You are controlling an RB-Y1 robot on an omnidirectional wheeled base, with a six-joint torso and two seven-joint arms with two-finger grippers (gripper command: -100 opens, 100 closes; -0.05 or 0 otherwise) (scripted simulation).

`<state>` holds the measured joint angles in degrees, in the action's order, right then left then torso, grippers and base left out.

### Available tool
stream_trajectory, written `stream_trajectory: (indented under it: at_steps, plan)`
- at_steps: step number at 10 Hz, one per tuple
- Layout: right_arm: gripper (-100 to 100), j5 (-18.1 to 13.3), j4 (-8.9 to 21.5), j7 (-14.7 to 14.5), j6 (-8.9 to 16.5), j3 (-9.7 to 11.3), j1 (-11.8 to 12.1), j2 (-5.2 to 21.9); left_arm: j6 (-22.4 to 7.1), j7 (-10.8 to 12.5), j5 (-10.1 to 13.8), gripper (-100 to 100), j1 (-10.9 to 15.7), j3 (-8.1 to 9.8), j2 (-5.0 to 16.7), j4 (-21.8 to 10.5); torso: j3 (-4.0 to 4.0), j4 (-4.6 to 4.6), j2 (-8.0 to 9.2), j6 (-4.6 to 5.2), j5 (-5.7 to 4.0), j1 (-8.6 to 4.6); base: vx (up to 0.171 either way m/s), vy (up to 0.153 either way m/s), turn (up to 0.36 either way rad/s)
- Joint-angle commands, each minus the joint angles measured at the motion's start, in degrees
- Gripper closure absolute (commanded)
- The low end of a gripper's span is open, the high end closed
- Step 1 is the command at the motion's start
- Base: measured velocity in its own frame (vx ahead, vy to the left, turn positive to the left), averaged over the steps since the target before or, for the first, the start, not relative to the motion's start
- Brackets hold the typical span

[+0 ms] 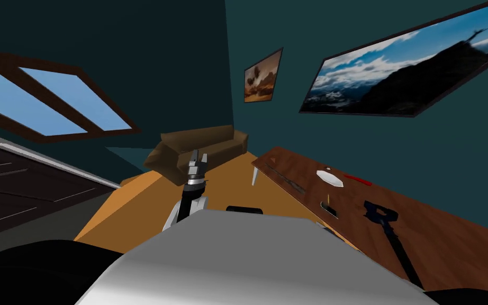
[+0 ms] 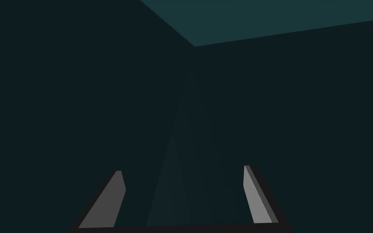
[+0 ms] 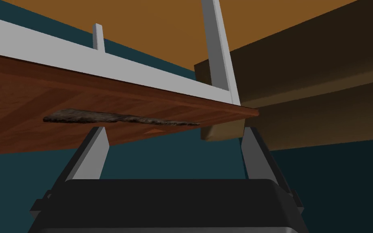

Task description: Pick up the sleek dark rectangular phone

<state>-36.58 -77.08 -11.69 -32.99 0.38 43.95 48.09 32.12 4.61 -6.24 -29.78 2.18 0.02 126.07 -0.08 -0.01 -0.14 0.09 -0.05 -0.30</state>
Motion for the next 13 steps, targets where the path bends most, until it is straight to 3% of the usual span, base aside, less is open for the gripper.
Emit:
stream_trajectory:
  at_steps: [1, 2, 5, 6, 10, 13]
  plan:
    - [-100, -2.4, 2.9, -1.1, -0.1, 0.5, 0.3, 1.5, 0.0, 0.0, 0.0, 0, 0.0, 0.00, 0.0, 0.0, 0.00, 0.00, 0.00, 0.00, 0.00, 0.00, 0.049, -0.035, 0.262]
    - [-100, -2.4, 3.8, -1.1, -0.1, 0.5, 0.3, 1.5, 0.0, 0.0, 0.0, 0, 0.0, -0.01, 0.0, 0.0, -0.01, 0.00, -0.02, -0.06, 0.00, 0.00, 0.043, -0.040, 0.152]
    - [-100, -7.9, 9.8, -3.5, 0.2, 1.9, 1.5, 5.1, 0.0, 0.0, 0.0, 0, 0.0, 0.00, 0.0, 0.0, -0.10, -0.03, -0.20, -0.08, -0.03, -0.15, 0.094, -0.082, 0.328]
    - [-100, -8.4, 10.6, -3.5, 0.2, 1.9, 1.5, 5.1, 0.0, 0.0, 0.0, 0, 0.0, 0.01, 0.0, 0.0, -0.16, -0.06, -0.29, -0.05, -0.05, -0.26, 0.064, -0.095, 0.142]
    - [-100, -15.3, 17.9, -6.7, 0.2, 4.4, 2.4, 7.9, 0.0, 0.0, 0.0, 0, 0.0, 0.01, 0.0, 0.0, -0.09, -0.03, -0.17, -0.02, -0.06, -0.32, 0.067, -0.121, 0.307]
    - [-100, -17.1, 19.4, -7.4, 0.2, 5.1, 2.6, 8.2, 0.0, 0.0, 0.0, 0, 0.0, 0.01, 0.0, 0.0, -0.07, -0.02, -0.12, 0.00, -0.04, -0.12, 0.044, -0.092, 0.102]
